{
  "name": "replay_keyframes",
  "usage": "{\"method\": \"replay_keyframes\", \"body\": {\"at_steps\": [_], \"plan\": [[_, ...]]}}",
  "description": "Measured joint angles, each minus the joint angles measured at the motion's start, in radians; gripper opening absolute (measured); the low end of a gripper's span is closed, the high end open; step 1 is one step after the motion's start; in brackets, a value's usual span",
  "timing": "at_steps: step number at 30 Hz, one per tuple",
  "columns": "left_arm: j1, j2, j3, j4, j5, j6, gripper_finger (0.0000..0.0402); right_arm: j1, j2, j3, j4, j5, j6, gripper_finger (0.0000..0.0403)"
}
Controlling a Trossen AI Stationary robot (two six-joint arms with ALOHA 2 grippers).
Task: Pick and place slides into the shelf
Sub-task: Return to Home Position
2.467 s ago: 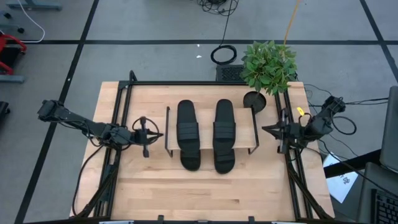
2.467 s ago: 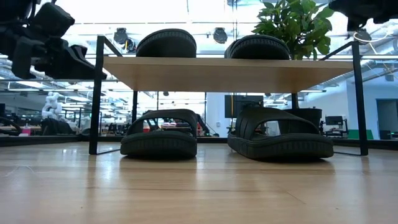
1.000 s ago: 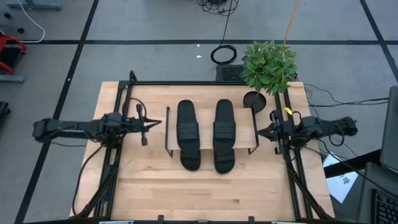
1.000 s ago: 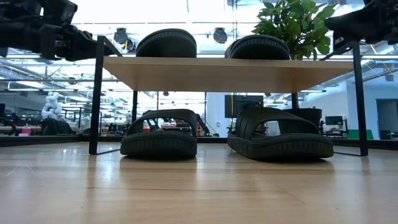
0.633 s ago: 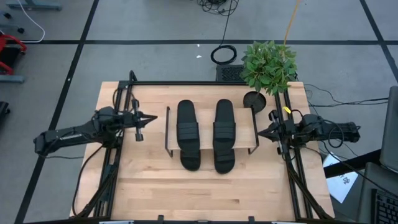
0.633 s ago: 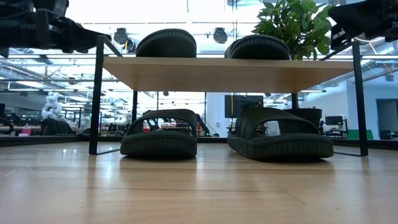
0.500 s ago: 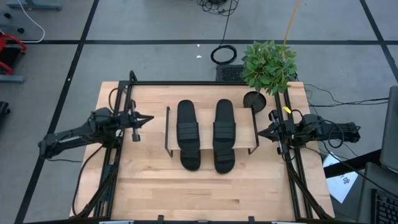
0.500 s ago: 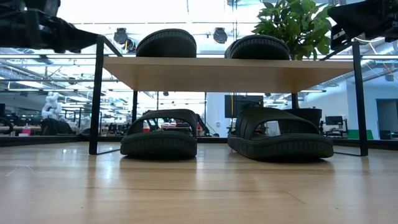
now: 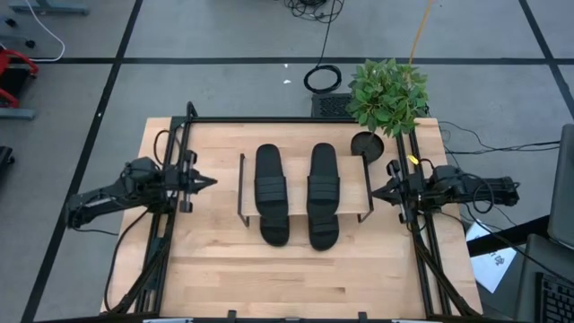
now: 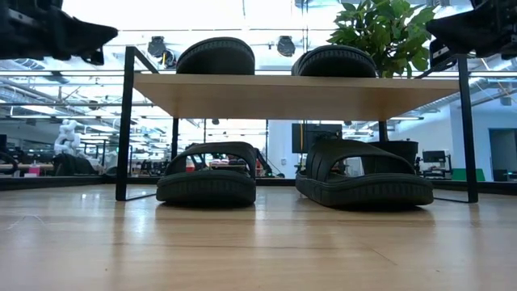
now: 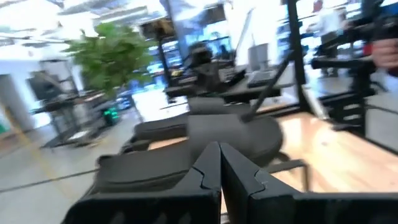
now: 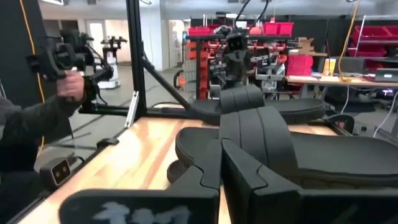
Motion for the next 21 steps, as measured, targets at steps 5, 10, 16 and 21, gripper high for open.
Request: {"method": "replay_keyframes", "body": {"at_steps": [5, 10, 16, 21], "plan": [[-0.044, -0.025, 0.000, -0.025, 0.012, 0.006, 0.0000, 0.000, -0.002, -0.058, 0.068, -0.027, 0.031, 0.0000], [-0.080, -0.025, -0.026, 0.006, -0.077, -0.049, 0.0000, 0.001, -0.003, -0.130, 0.166, -0.026, 0.097, 0.0000], [-0.134, -0.025, -0.075, 0.066, -0.175, -0.087, 0.0000, 0.001, -0.003, -0.155, 0.229, -0.029, 0.106, 0.0000], [-0.173, -0.025, -0.118, 0.073, -0.234, -0.069, 0.0000, 0.001, -0.003, -0.154, 0.219, -0.029, 0.103, 0.0000]]}}
